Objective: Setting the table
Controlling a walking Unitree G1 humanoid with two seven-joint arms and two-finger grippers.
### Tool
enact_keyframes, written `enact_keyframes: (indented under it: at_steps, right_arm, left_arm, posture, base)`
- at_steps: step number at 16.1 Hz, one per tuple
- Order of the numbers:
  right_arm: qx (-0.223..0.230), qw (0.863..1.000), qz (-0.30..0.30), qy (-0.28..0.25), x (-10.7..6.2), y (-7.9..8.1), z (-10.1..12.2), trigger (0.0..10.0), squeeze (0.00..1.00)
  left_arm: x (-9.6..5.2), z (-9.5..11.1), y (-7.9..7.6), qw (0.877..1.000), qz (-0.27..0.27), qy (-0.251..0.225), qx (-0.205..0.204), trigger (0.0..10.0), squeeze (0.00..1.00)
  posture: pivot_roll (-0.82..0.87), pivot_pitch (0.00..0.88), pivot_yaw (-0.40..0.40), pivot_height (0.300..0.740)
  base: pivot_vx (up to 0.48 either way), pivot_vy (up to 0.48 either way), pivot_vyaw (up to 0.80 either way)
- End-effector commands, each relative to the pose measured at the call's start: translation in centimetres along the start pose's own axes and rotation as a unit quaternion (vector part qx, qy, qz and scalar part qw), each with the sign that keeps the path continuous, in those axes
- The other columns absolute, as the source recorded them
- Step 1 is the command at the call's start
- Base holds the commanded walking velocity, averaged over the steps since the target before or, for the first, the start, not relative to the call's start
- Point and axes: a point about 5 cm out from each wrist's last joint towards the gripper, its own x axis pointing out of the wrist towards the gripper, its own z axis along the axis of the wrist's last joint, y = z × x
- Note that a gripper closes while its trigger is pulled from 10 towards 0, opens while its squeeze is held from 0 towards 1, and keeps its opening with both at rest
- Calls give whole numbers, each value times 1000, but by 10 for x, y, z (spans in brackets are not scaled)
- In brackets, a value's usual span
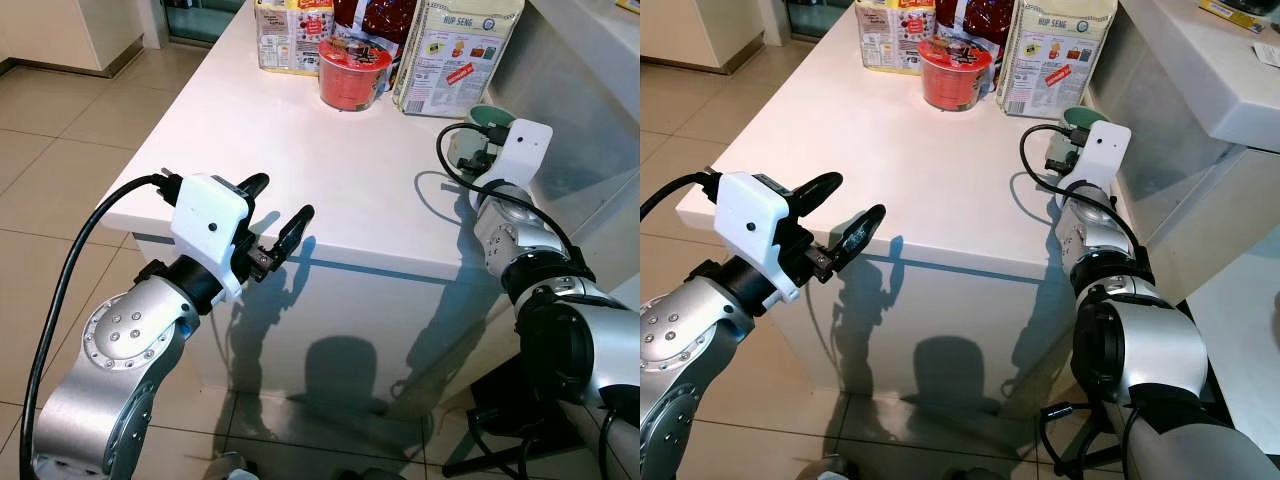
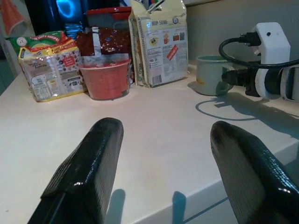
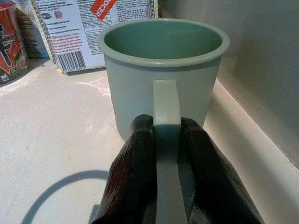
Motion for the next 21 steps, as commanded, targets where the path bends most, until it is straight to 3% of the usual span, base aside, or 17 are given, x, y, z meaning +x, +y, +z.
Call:
enact_keyframes:
  at_steps: [1, 6, 9, 12, 14, 16, 18, 20, 21]
  right_arm:
    - [3, 1000, -8, -1, 2, -6, 6, 0, 0]
    - [7, 1000, -4, -5, 2, -5, 7, 0, 0]
    - [-1, 997, 63, -38, 0, 17, 12, 0, 0]
    - [-19, 983, 142, -110, -12, 31, 11, 0, 0]
    - [-15, 975, 175, -138, -30, 31, 7, 0, 0]
    - [-7, 962, 219, -164, -70, 35, 7, 0, 0]
    - [1, 953, 239, -186, -102, 36, 10, 0, 0]
    - [16, 940, 261, -218, -138, 31, 16, 0, 0]
    - [21, 938, 267, -218, -148, 24, 14, 0, 0]
  left_arm:
    - [2, 2, 1, 1000, 0, -5, 6, 10000, 0]
    - [6, -3, 10, 999, 30, -1, 14, 10000, 0]
    - [11, -11, 23, 995, 93, 7, 21, 10000, 0]
    - [20, -18, 25, 993, 119, 11, 1, 10000, 0]
    - [23, -22, 23, 993, 120, 11, -9, 10000, 0]
    - [28, -29, 21, 993, 118, 22, -23, 10000, 0]
    - [29, -34, 20, 993, 116, 32, -13, 10000, 0]
    - [24, -33, 24, 990, 138, 24, -4, 10000, 0]
    - [22, -32, 23, 990, 137, 21, -1, 10000, 0]
  posture:
    - [132, 55, -121, 740]
    - [130, 2, -118, 740]
    - [103, 0, -106, 740]
    - [64, 0, -87, 740]
    - [37, 0, -70, 740]
    - [9, 0, -60, 740]
    - [5, 0, -74, 740]
    - [13, 0, -82, 740]
    - [24, 0, -89, 740]
  base:
    - [0, 0, 0]
    - [0, 0, 0]
    - [0, 0, 0]
    - [0, 0, 0]
    - [0, 0, 0]
    - [0, 0, 0]
    - [0, 0, 0]
    - [0, 0, 0]
    - [0, 0, 0]
